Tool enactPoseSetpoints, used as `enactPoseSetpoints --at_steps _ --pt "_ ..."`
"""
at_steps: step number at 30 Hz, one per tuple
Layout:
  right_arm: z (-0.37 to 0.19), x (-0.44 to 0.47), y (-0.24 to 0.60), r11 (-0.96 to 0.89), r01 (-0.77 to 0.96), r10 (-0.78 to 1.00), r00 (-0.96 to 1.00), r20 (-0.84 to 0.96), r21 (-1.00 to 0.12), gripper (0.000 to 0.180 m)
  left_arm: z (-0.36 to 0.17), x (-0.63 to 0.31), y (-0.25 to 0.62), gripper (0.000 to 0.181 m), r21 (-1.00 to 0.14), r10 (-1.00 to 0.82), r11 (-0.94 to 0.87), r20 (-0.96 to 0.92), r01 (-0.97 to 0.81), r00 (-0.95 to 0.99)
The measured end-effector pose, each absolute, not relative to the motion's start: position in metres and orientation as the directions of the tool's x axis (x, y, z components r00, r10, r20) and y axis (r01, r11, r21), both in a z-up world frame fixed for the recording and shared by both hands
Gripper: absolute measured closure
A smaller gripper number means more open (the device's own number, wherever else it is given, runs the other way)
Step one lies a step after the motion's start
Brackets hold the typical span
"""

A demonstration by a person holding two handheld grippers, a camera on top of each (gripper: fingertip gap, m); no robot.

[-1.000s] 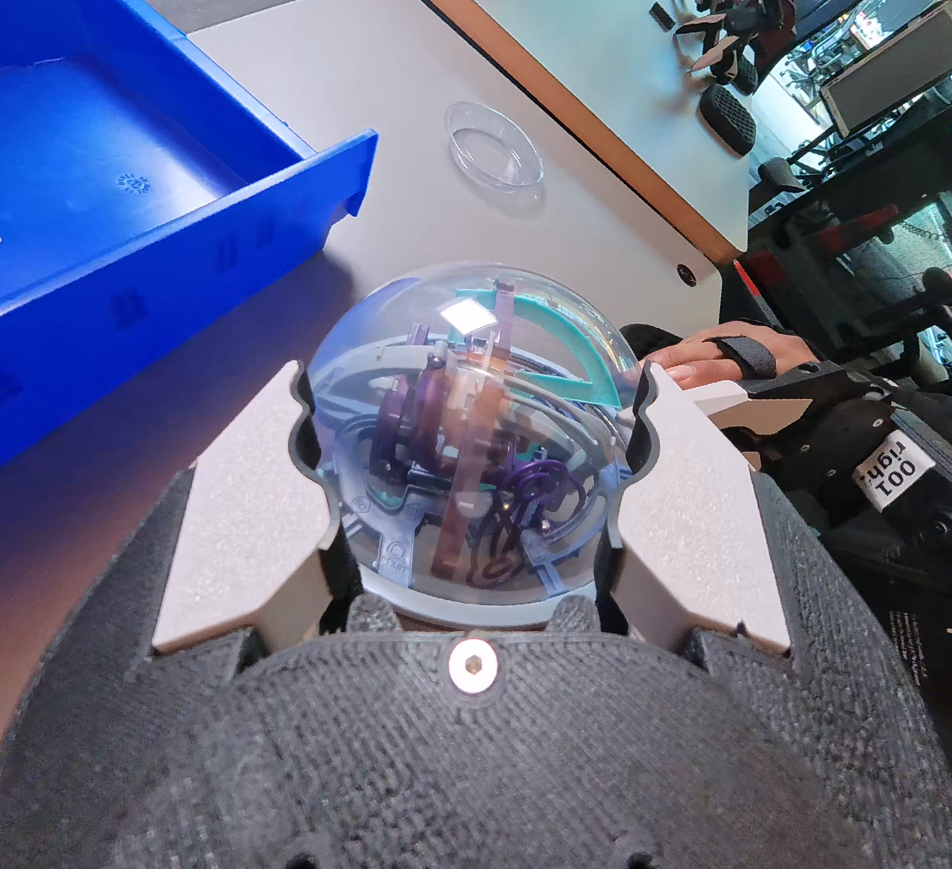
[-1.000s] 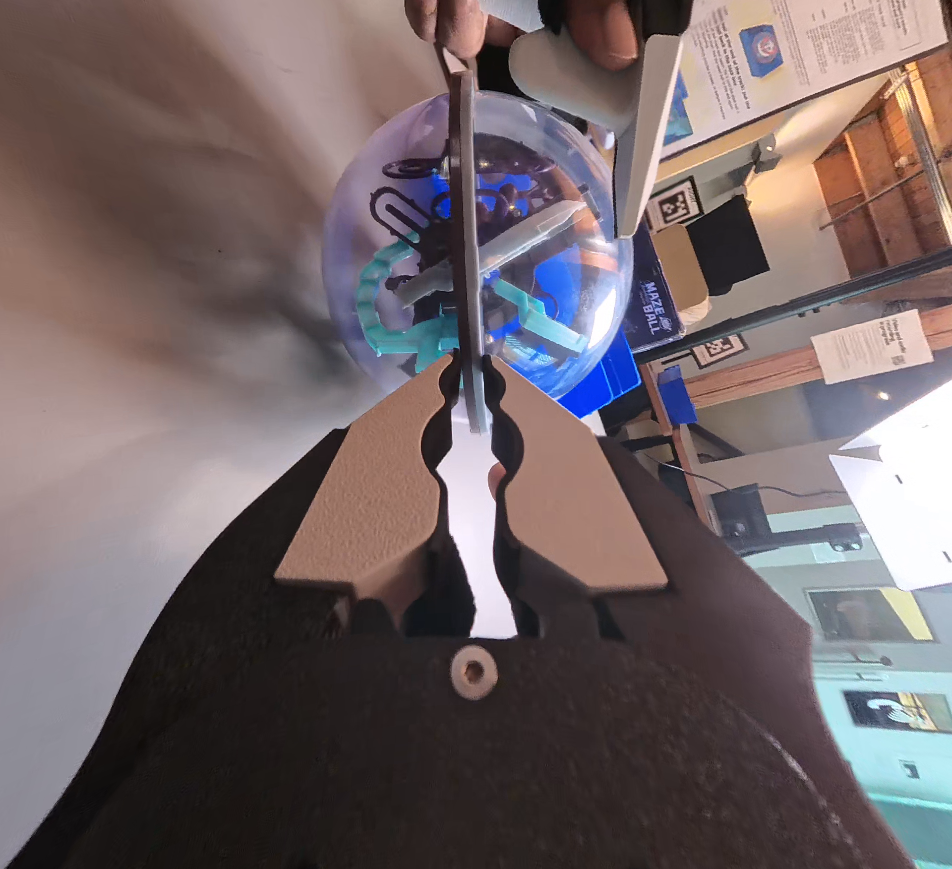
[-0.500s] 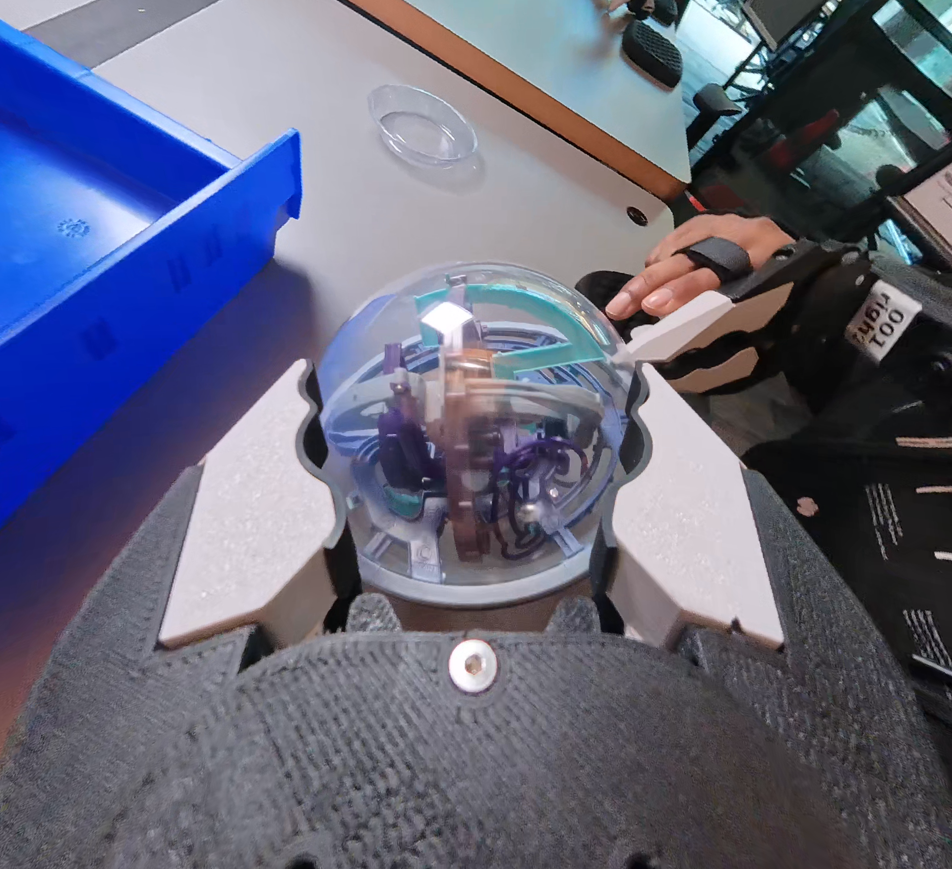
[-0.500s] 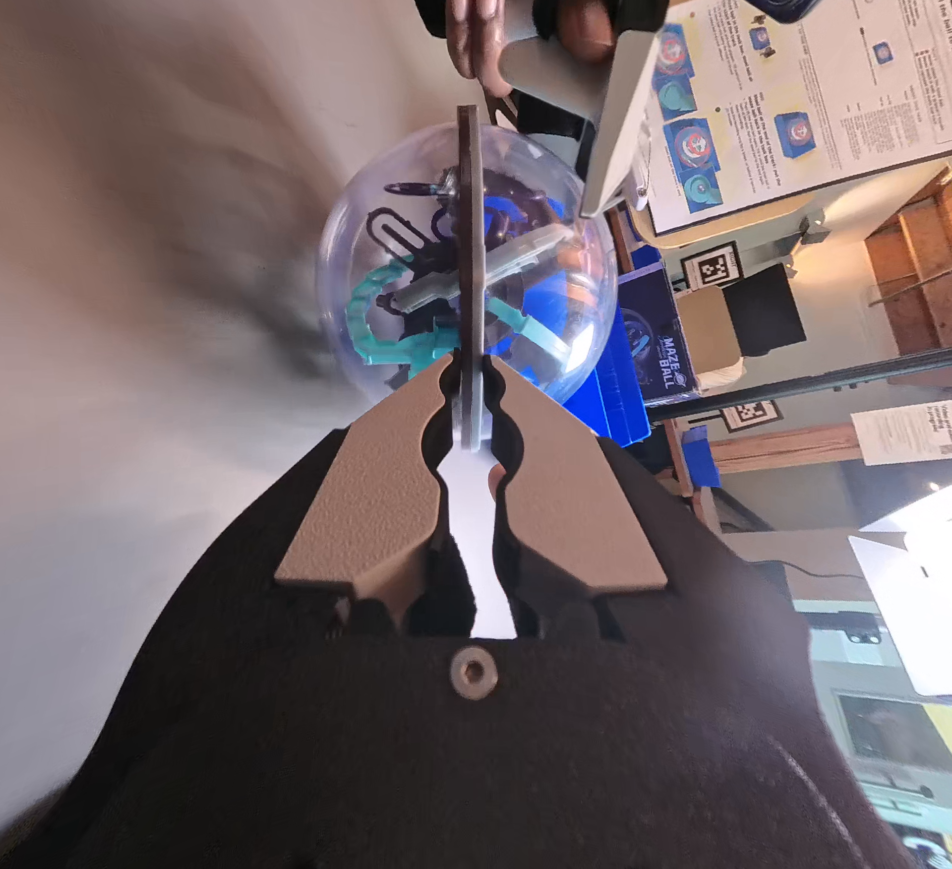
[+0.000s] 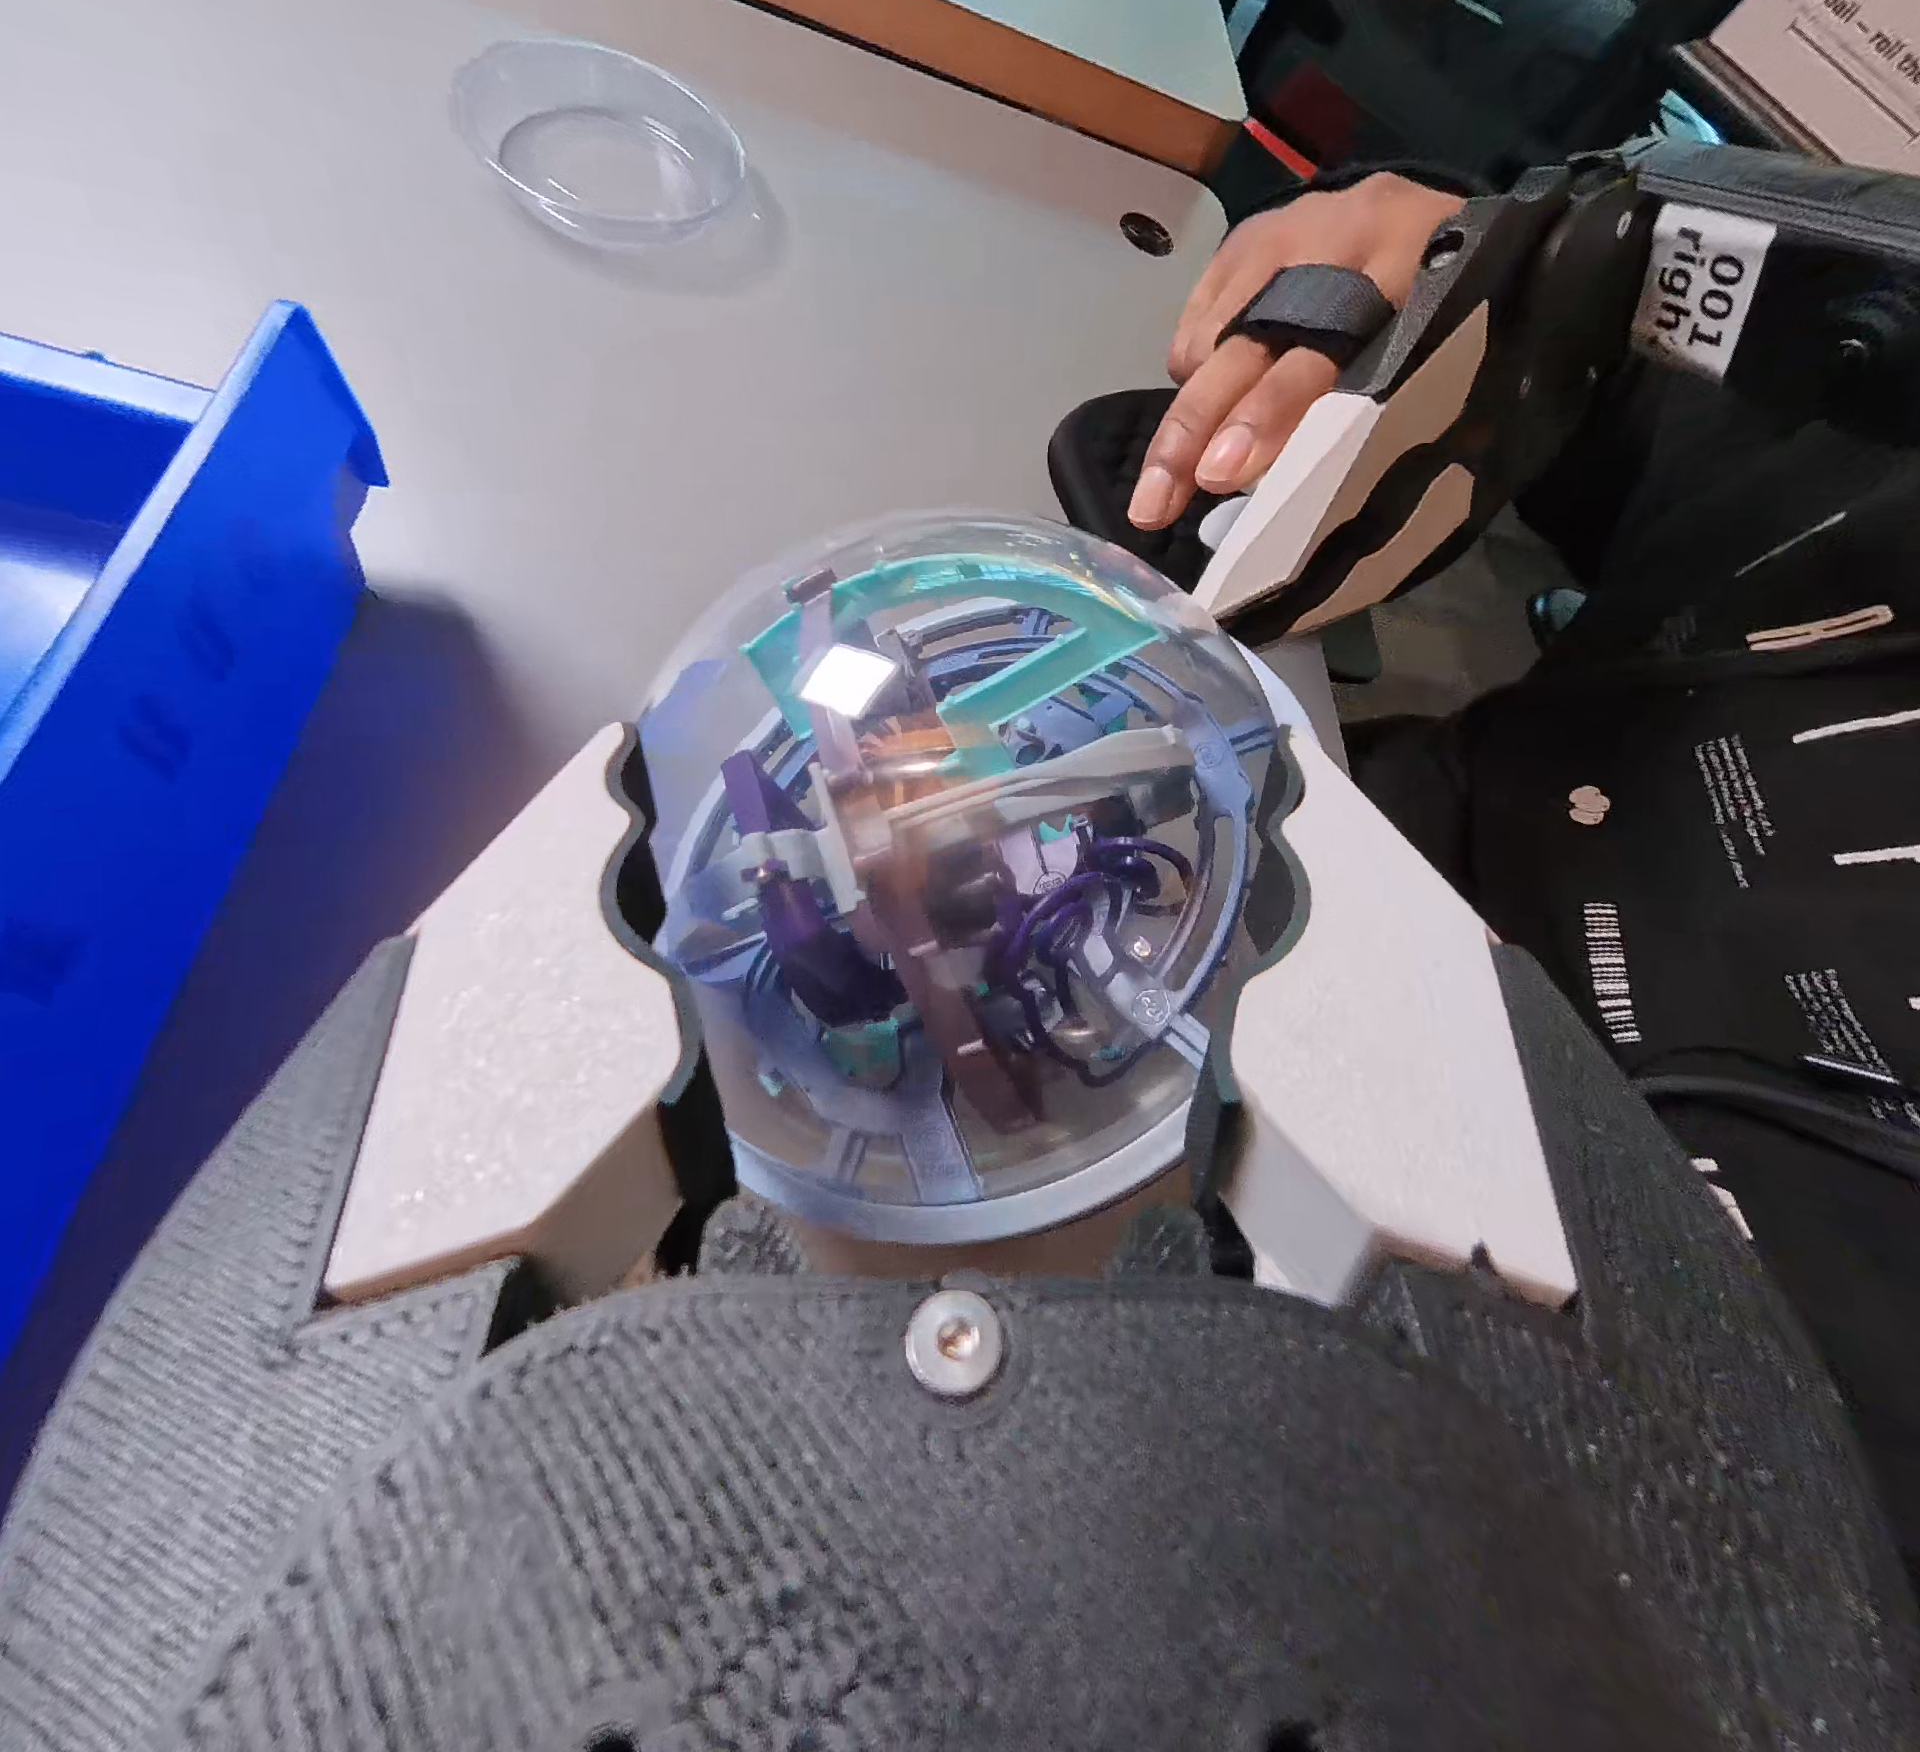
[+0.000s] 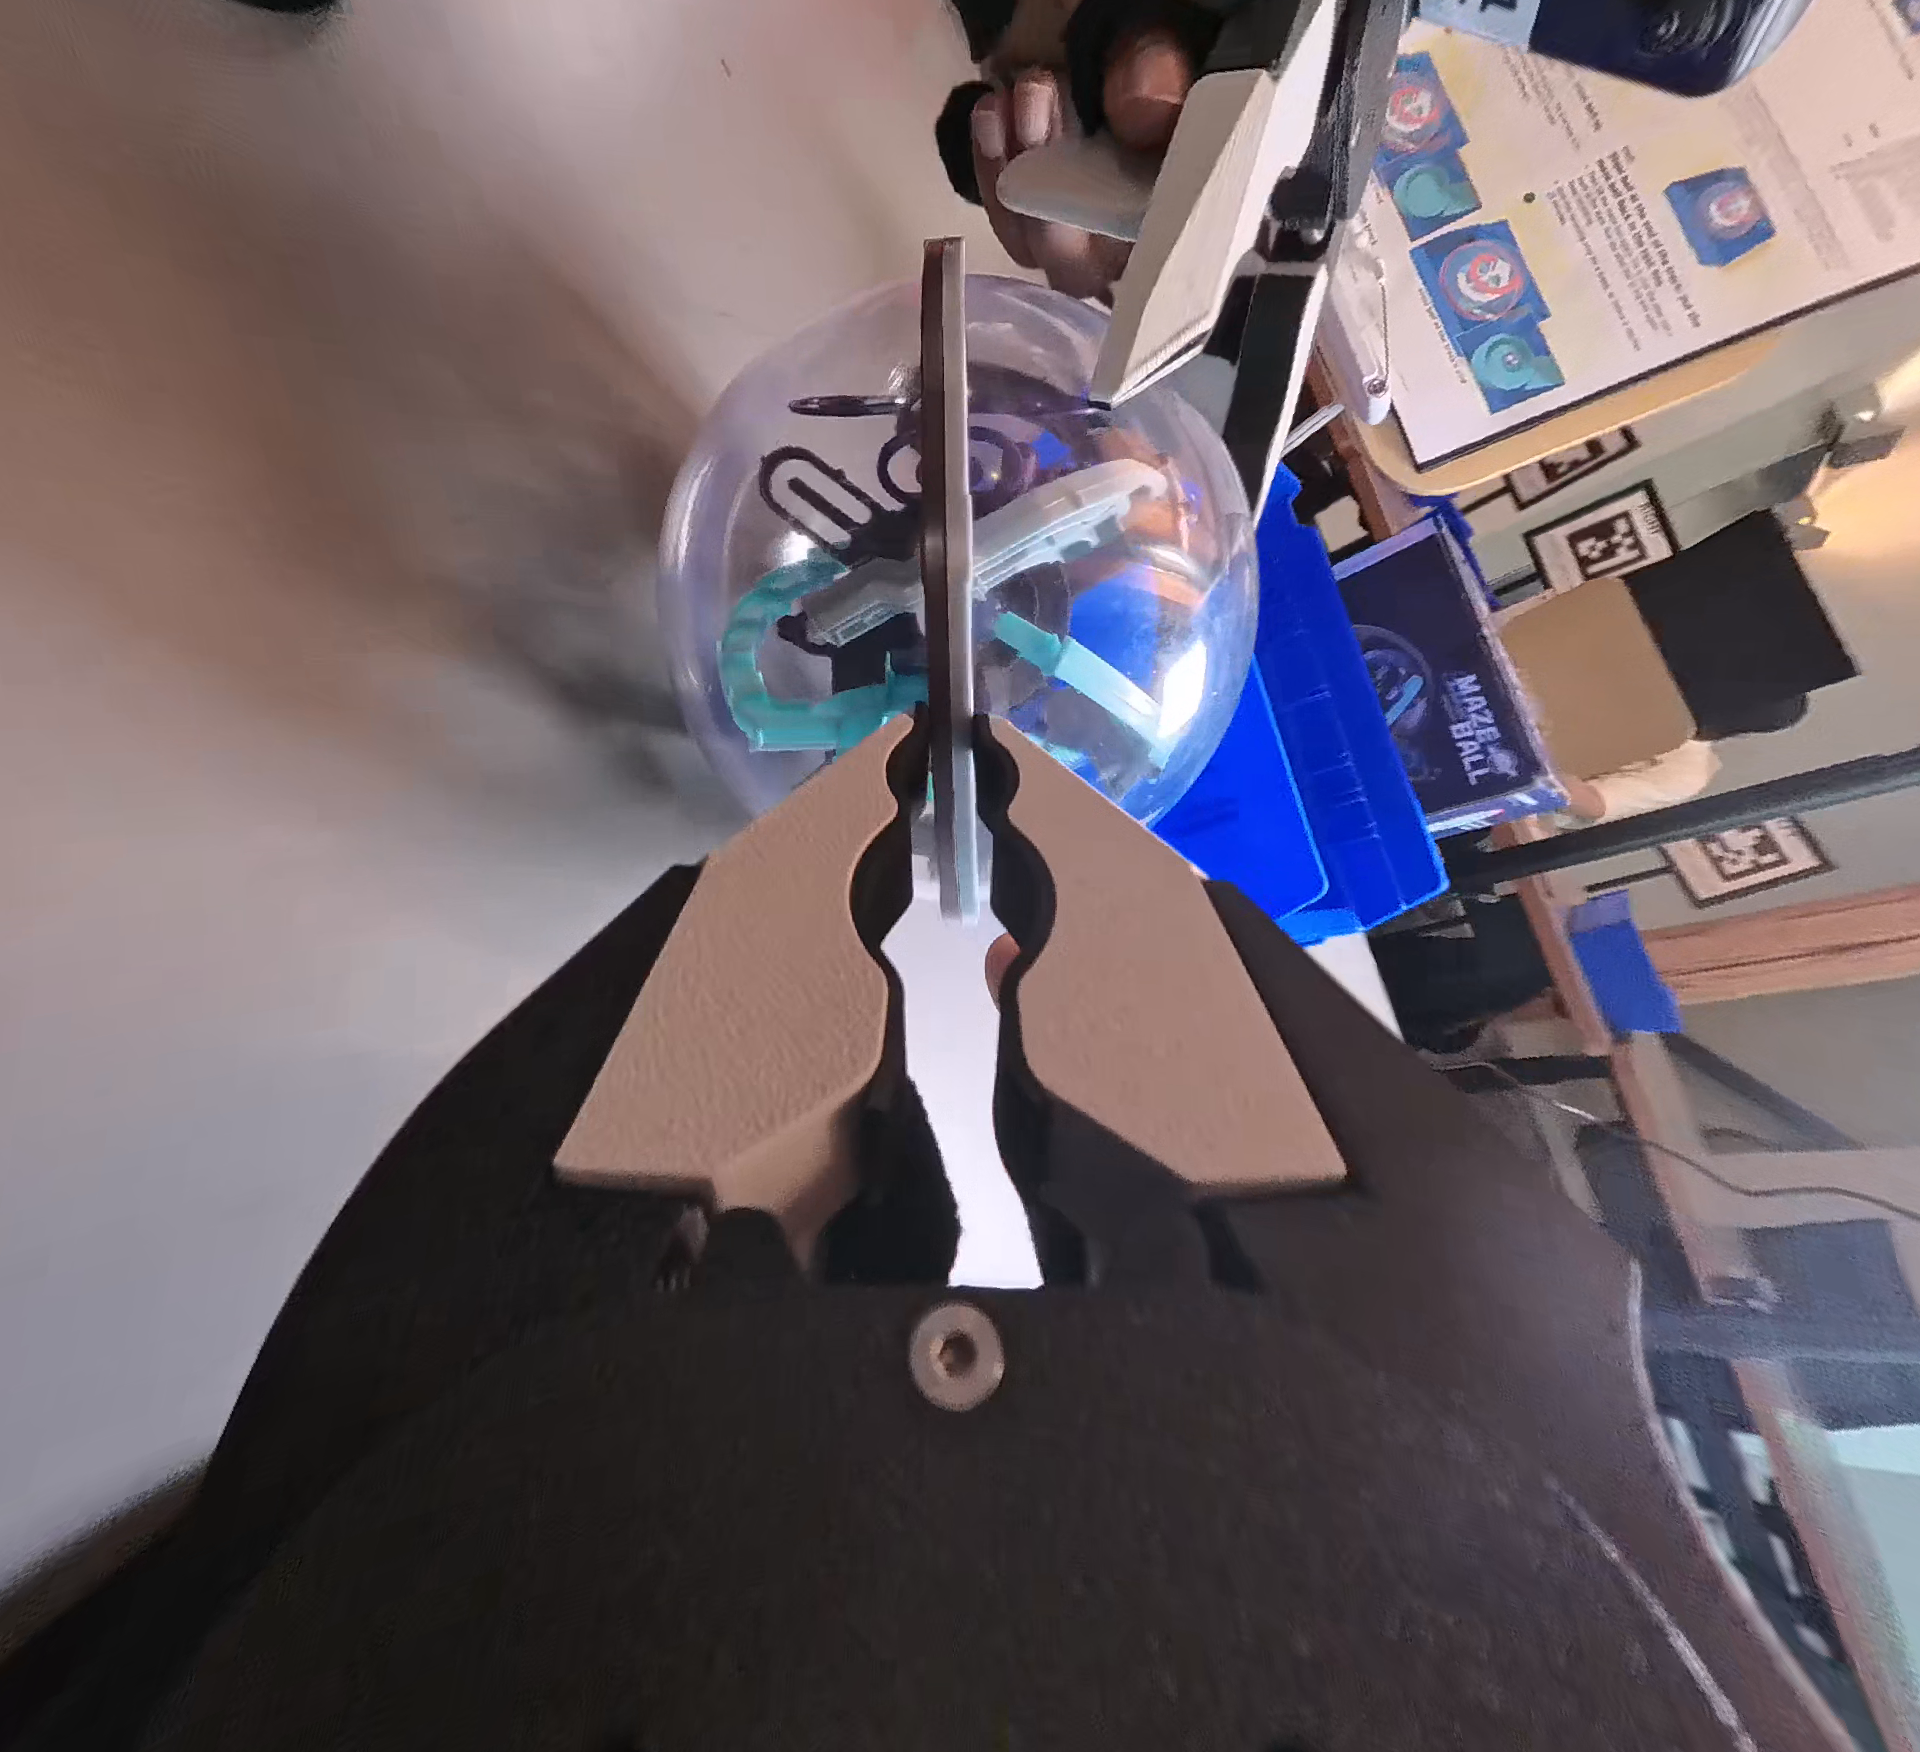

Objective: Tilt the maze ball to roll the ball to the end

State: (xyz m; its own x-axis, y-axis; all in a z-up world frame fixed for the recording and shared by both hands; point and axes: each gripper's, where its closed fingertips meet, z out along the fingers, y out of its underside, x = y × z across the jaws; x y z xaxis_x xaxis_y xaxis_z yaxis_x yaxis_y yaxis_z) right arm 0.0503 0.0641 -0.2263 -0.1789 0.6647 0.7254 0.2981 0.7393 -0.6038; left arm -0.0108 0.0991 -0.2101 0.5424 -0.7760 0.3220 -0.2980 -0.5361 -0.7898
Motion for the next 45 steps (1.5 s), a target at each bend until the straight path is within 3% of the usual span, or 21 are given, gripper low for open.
enactPoseSetpoints --at_steps 9,31,45 --pt "-0.224 0.053 0.068 0.682 0.294 0.727 -0.170 0.666 -0.670 0.174 -0.211 -0.007 0.109 0.066 -0.774 -0.774 -0.571 0.397 -0.273 0.493" --pt "-0.228 0.064 0.081 0.652 0.368 0.745 -0.151 0.649 -0.663 0.174 -0.208 -0.002 0.114 0.069 -0.829 -0.768 -0.534 0.394 -0.166 0.505" --pt "-0.227 0.058 0.052 0.760 0.386 0.601 -0.112 0.791 -0.523 0.174 -0.207 -0.008 0.078 0.070 -0.839 -0.871 -0.387 0.197 -0.382 0.450"
